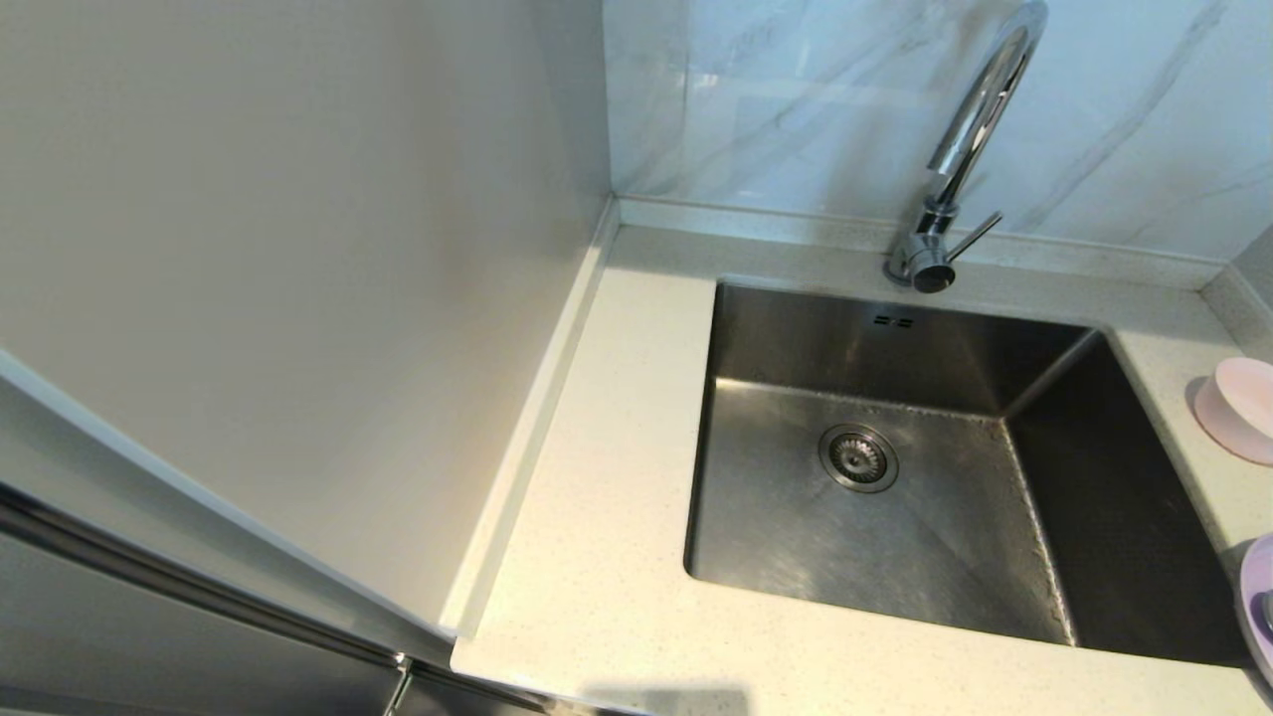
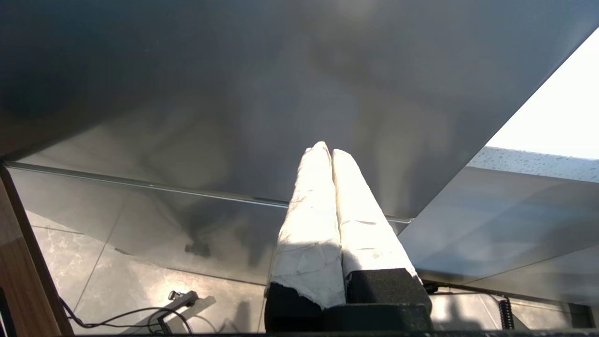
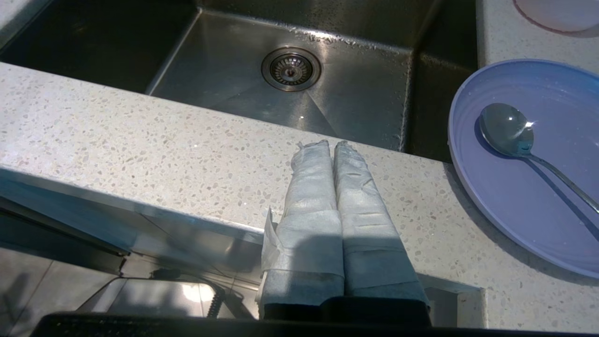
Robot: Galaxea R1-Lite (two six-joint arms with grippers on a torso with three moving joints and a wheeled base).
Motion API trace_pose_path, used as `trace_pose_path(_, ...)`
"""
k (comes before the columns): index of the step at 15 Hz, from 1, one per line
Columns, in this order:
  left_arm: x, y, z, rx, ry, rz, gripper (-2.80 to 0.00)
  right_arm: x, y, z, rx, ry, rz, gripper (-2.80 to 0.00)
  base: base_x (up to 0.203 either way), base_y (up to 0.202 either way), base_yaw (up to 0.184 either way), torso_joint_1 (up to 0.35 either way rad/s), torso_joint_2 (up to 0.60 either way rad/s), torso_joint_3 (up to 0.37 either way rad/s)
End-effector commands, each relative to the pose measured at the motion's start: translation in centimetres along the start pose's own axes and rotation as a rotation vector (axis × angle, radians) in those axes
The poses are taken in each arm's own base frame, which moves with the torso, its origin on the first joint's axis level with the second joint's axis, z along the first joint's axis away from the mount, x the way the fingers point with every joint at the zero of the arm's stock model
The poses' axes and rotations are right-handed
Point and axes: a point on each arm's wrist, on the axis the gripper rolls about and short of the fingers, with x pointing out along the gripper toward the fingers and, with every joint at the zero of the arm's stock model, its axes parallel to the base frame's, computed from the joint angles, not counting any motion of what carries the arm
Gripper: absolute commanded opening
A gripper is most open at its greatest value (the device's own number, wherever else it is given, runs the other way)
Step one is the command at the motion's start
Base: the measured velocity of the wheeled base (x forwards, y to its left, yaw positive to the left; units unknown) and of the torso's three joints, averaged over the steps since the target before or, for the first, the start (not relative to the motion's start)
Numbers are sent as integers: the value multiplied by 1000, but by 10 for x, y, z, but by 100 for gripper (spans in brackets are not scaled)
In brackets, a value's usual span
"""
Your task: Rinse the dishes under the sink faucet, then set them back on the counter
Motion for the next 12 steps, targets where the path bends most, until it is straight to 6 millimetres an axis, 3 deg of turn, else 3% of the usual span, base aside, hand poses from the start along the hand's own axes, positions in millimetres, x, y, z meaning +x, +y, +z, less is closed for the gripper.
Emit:
trace_pose_path(1,0,0,0,0,0,1,-280,1,0,-2,1,9,1,-280,0,0,0,0,0,0)
trace_pose_path(12,0,0,0,0,0,1,-280,1,0,-2,1,9,-1,-280,0,0,0,0,0,0)
